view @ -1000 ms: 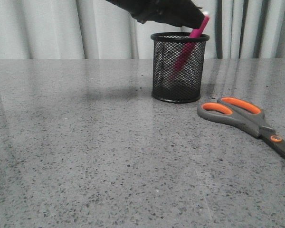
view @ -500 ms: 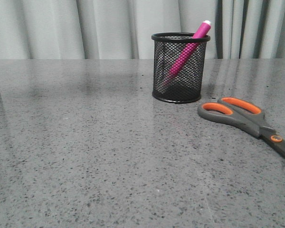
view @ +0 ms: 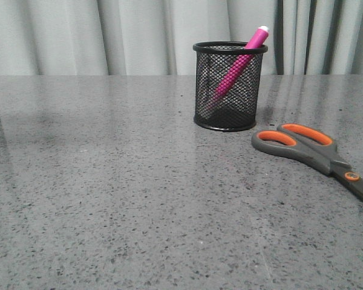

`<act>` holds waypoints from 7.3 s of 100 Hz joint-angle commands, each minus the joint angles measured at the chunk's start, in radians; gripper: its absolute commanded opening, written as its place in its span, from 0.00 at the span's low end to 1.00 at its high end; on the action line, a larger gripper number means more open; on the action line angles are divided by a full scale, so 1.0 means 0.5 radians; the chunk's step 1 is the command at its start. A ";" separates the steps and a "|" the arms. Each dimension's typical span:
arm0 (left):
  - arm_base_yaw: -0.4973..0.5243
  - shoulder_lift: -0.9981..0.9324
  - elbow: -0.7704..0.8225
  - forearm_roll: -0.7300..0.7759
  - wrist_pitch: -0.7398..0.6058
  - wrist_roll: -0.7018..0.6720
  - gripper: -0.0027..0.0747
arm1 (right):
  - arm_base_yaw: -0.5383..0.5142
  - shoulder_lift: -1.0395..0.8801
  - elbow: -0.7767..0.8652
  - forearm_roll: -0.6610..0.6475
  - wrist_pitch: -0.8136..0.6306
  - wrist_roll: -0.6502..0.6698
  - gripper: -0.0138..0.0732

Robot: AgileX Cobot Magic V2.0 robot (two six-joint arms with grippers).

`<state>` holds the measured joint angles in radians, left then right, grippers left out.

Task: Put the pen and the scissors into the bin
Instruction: 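Move the right gripper down over the scissors handles, then grasp the grey-and-orange scissors with the right gripper and lift them, then carry the scissors over the mesh cup and lower them in, blades down, then open the right gripper and withdraw it from the scissors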

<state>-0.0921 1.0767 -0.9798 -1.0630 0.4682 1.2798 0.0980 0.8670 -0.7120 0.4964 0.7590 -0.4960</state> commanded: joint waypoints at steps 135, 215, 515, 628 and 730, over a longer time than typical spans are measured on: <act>0.148 -0.233 0.213 -0.140 -0.077 -0.025 0.01 | 0.712 1.090 -0.625 -0.835 0.219 0.937 0.62; 0.148 -0.233 0.213 -0.140 -0.083 -0.021 0.01 | 0.712 1.058 -0.625 -0.855 0.222 0.903 0.07; 0.148 -0.233 0.213 -0.171 -0.083 -0.021 0.01 | 0.830 1.294 -0.108 -0.978 -2.975 0.888 0.17; 0.148 -0.277 0.221 -0.171 -0.066 -0.012 0.01 | 0.530 0.388 -0.108 -1.035 -2.453 0.879 0.08; 0.148 -2.017 1.549 -0.761 -0.761 0.386 0.01 | 0.246 -1.365 1.106 -1.079 -1.816 0.790 0.08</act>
<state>-0.0227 0.0739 -0.1984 -1.4206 0.1035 1.4748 0.2247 0.1991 -0.1588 -0.0300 -0.0664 -0.0911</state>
